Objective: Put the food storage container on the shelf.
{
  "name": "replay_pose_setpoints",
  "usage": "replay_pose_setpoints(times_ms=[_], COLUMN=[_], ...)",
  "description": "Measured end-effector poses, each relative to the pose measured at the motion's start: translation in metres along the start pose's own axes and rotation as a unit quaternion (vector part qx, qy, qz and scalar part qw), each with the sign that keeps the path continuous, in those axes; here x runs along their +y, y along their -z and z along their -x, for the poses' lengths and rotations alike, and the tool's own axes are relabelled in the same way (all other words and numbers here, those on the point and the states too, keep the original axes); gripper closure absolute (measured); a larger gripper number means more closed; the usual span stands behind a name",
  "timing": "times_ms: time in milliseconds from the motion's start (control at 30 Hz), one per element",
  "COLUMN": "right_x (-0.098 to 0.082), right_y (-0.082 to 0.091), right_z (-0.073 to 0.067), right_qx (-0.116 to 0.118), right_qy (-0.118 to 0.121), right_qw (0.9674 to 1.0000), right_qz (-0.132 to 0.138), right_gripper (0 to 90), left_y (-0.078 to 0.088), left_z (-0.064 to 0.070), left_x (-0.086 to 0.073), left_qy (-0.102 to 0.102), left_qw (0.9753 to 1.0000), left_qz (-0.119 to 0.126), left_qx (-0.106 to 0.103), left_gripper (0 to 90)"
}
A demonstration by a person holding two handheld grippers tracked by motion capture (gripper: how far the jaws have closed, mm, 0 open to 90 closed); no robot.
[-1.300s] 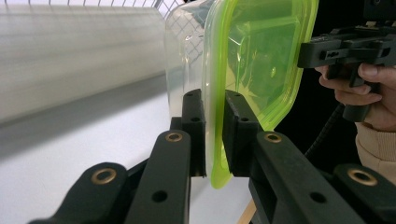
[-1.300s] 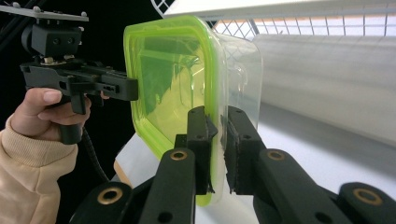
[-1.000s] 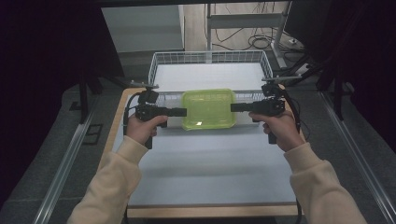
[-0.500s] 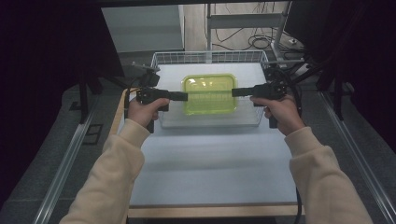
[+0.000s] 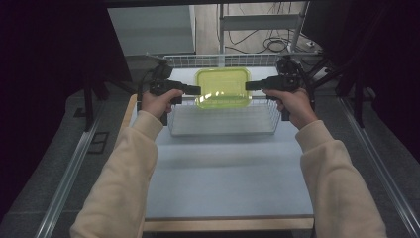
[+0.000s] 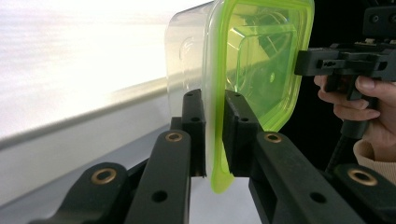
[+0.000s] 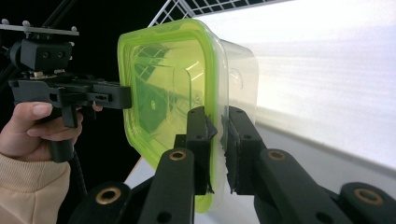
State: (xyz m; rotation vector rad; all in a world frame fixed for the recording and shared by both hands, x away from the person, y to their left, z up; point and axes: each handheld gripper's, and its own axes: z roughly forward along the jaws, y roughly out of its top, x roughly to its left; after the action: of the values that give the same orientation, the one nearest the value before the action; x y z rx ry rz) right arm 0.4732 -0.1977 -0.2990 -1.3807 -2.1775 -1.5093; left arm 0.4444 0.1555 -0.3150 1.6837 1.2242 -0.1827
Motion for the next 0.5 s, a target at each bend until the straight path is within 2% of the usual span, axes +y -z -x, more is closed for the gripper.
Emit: replay_pose_setpoints(times_ms=[267, 500], right_x=[0.019, 0.031], right_y=[-0.012, -0.021], right_z=[0.012, 0.021], right_qx=[0.0, -0.006], right_qy=[-0.012, -0.023], right_qw=[0.9999, 0.9997], right_qz=[0.003, 0.001], right_gripper=[80.5, 80.1], left_y=[-0.007, -0.015], left_z=[-0.013, -0.024], left_x=[0.02, 0.029], left_qy=[0.011, 0.026], left_qw=[0.9999, 0.9996], left_qz=[0.003, 0.007], left_qx=[0.005, 0.003], left_gripper=[80.8, 80.7])
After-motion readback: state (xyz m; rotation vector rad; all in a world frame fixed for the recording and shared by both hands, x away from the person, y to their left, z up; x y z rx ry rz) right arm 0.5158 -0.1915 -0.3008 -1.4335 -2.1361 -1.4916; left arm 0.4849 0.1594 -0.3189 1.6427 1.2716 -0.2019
